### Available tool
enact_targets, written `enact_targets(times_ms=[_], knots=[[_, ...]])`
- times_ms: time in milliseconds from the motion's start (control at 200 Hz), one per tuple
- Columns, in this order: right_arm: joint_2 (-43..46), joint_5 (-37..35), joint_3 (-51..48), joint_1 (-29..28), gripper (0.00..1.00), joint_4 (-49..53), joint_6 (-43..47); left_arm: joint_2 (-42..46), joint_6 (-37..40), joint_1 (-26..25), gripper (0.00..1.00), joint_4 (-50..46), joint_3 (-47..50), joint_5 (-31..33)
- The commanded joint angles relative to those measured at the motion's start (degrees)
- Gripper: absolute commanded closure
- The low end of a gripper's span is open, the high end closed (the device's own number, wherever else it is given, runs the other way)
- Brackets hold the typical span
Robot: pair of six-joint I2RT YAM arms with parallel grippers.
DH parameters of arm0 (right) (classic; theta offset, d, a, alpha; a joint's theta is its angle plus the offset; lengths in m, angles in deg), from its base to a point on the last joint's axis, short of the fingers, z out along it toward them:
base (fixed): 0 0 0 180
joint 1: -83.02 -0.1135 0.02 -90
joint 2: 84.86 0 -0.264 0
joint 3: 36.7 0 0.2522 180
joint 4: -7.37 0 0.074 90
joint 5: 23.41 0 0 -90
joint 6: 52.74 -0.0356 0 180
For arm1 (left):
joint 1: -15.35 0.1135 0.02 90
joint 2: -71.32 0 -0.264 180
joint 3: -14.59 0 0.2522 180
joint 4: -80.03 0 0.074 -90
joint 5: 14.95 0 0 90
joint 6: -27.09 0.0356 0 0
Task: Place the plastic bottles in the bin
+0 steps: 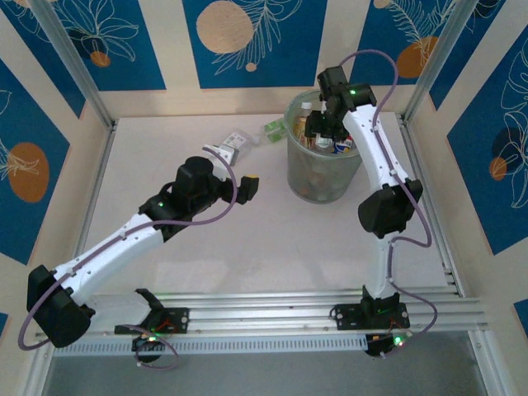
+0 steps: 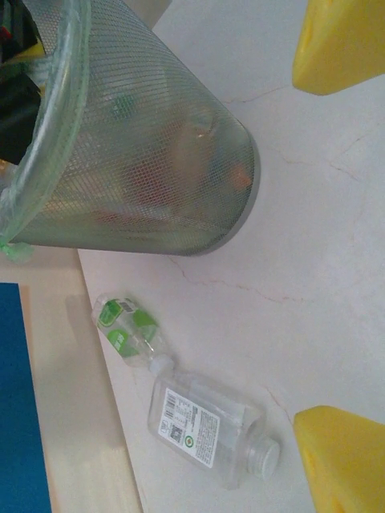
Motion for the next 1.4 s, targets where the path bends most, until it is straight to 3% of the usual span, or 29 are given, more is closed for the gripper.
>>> enact_targets(times_ms=[0, 125, 245, 380, 525, 595, 680, 875, 960, 995, 1105, 1390], knots=[[0.00, -1.54, 4.01, 0.42, 0.28, 2.52, 0.23, -0.43, -0.03, -0.43, 0.00, -0.98, -2.32, 0.91], [0.51, -2.25, 7.13, 0.39, 0.18, 3.08, 0.80, -0.38, 0.03, -0.40, 0.00, -1.07, -2.35, 1.11], [2.10, -3.02, 9.48, 0.35, 0.16, 3.00, 1.31, -0.49, -0.10, -0.41, 0.00, -0.83, -2.41, 1.11], [5.59, -3.03, 7.95, 0.10, 0.23, 0.66, 1.47, -0.84, 0.06, -0.32, 0.00, -0.72, -2.74, 2.18], [9.11, -2.35, 4.02, -0.34, 0.36, -2.89, 1.32, -2.29, 0.41, 0.12, 0.01, -1.58, -4.33, 4.41], [10.24, -2.24, 2.87, -0.56, 0.37, -3.63, 0.97, -4.32, 0.88, 0.79, 0.01, -4.46, -6.88, 7.37], [11.85, -1.51, 1.13, -1.02, 0.33, -4.98, 0.87, -8.54, 1.09, 3.08, 0.00, -9.36, -11.51, 9.95], [16.66, -1.45, -3.24, -2.34, 0.20, -7.62, 1.04, -19.92, 3.41, 10.29, 0.00, -16.49, -21.41, 6.71], [19.11, -1.41, -5.29, -2.75, 0.10, -8.52, 0.92, -25.95, 4.72, 13.58, 0.00, -20.19, -26.92, 2.38], [20.31, -1.28, -6.45, -2.89, 0.00, -8.96, 0.87, -28.74, 5.40, 14.89, 0.00, -21.81, -29.40, 0.53], [24.14, -0.92, -10.36, -3.45, 0.01, -10.93, 0.40, -37.06, 8.85, 17.65, 0.00, -26.49, -37.22, -3.56], [31.90, -1.20, -18.93, -4.93, 0.01, -14.90, -1.45, -55.34, 17.43, 19.87, 0.01, -37.02, -57.21, -3.09]])
